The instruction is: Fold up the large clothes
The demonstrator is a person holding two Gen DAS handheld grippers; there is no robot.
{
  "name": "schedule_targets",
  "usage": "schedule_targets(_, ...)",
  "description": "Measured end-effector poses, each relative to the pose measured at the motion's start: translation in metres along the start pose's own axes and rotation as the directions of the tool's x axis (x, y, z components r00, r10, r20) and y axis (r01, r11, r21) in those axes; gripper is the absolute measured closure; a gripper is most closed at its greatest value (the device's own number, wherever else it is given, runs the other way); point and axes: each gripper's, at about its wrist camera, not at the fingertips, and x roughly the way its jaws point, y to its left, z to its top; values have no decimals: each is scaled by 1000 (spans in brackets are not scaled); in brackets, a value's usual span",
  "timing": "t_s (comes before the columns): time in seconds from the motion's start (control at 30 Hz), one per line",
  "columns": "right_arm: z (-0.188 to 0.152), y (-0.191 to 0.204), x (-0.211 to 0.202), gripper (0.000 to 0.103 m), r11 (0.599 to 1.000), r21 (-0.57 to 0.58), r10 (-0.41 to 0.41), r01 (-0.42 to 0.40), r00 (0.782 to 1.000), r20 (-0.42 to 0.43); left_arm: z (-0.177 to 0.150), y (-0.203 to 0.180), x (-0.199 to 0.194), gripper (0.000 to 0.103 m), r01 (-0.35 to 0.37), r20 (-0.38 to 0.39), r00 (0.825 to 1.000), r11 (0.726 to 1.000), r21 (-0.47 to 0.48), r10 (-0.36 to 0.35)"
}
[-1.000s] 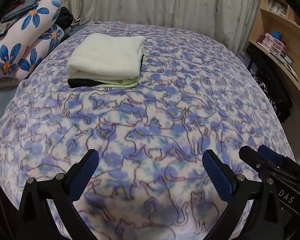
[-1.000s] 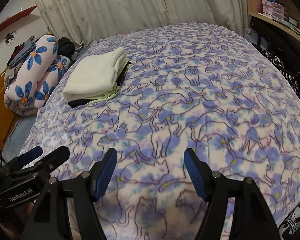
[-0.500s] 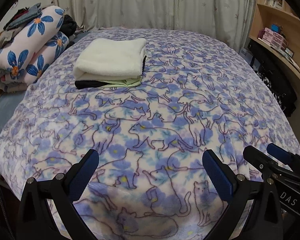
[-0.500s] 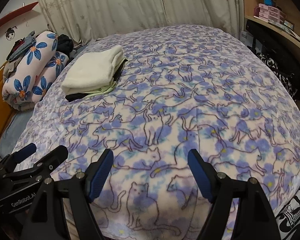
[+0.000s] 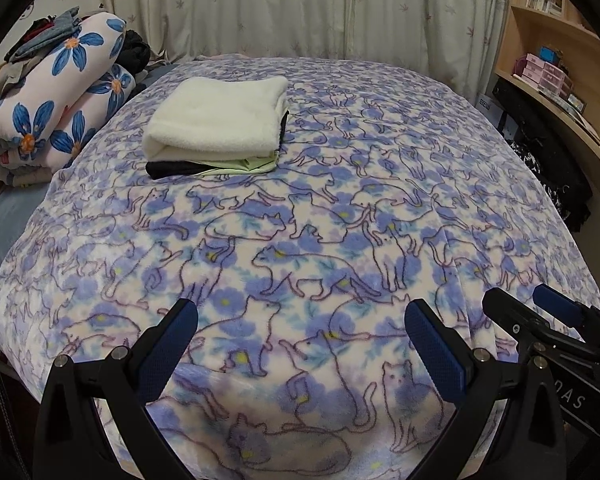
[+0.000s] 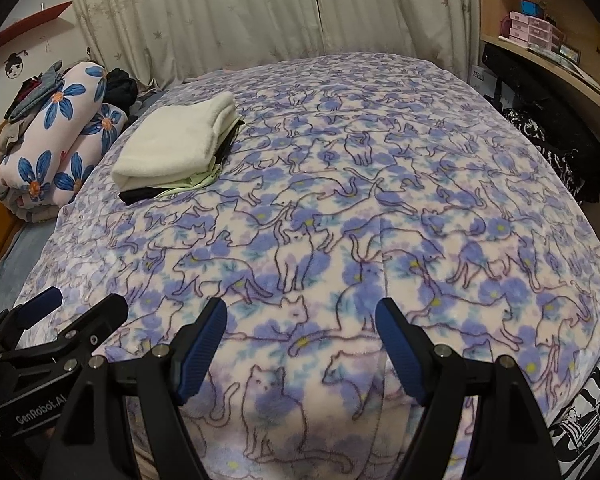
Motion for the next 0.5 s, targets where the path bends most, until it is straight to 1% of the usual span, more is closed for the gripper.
schedule_targets(0.5, -2, 1, 6, 26, 1000, 11, 1, -1, 1000, -14, -3, 0, 9, 1, -17, -13, 1000, 1000, 0, 17)
